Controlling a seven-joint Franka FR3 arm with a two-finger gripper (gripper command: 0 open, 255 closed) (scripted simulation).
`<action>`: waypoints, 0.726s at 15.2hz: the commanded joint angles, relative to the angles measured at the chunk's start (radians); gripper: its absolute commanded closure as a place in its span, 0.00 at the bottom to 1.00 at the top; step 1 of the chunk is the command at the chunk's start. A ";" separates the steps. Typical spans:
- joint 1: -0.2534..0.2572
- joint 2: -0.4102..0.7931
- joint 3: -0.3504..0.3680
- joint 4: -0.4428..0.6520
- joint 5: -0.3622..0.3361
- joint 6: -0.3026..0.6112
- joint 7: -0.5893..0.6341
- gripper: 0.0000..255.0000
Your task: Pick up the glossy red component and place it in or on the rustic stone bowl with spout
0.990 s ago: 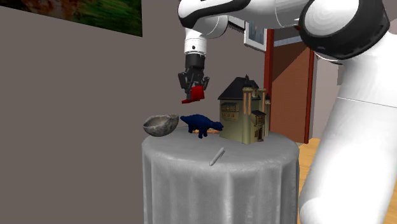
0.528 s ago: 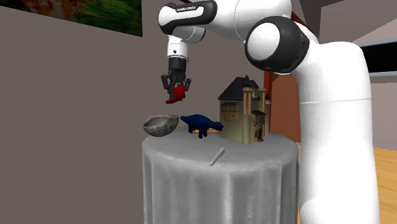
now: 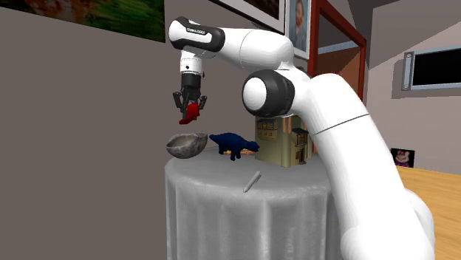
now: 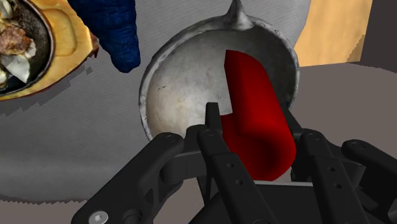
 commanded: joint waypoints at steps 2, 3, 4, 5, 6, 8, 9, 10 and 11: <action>0.010 -0.057 -0.003 -0.140 -0.006 0.086 -0.007 1.00; 0.013 -0.073 -0.004 -0.181 -0.009 0.110 -0.009 1.00; 0.016 -0.087 -0.004 -0.218 -0.011 0.133 -0.011 1.00; 0.018 -0.100 -0.004 -0.252 -0.013 0.154 -0.012 1.00; 0.021 -0.111 -0.004 -0.284 -0.014 0.175 -0.014 1.00; 0.024 -0.131 -0.005 -0.343 -0.017 0.214 -0.016 1.00; 0.026 -0.141 -0.005 -0.374 -0.019 0.235 -0.018 1.00; 0.026 -0.141 -0.005 -0.374 -0.019 0.235 -0.018 1.00; 0.026 -0.141 -0.005 -0.374 -0.019 0.235 -0.018 1.00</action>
